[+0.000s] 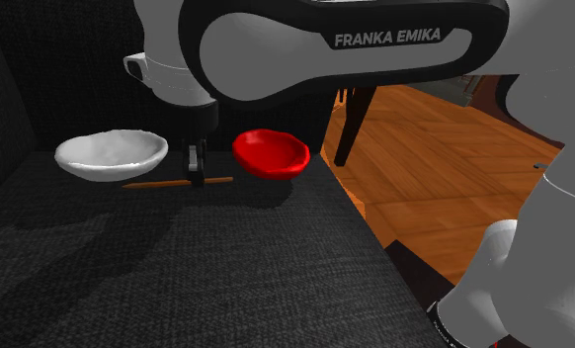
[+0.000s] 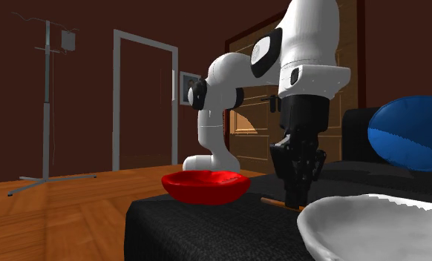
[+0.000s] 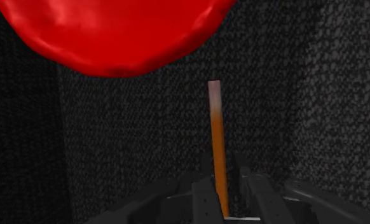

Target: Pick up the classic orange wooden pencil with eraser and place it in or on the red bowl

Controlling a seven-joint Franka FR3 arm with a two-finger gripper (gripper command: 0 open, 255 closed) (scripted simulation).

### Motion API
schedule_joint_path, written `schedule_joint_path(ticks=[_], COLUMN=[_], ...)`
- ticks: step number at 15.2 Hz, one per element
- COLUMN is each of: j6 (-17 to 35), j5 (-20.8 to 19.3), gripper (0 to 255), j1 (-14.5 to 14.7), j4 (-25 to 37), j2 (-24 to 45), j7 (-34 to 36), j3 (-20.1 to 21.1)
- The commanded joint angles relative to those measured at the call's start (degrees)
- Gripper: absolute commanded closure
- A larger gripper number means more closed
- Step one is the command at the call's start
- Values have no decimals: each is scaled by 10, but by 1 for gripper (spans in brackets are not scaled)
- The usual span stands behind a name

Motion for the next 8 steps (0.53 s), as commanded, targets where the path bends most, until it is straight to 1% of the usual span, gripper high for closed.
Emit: schedule_joint_path(ticks=[1, 7, 8], j6=[0, 0, -8], j5=[0, 0, 0], gripper=[255, 255, 255], j1=[0, 0, 0], j4=[0, 0, 8], j2=[0, 0, 0], j7=[0, 0, -1], j3=[0, 0, 0])
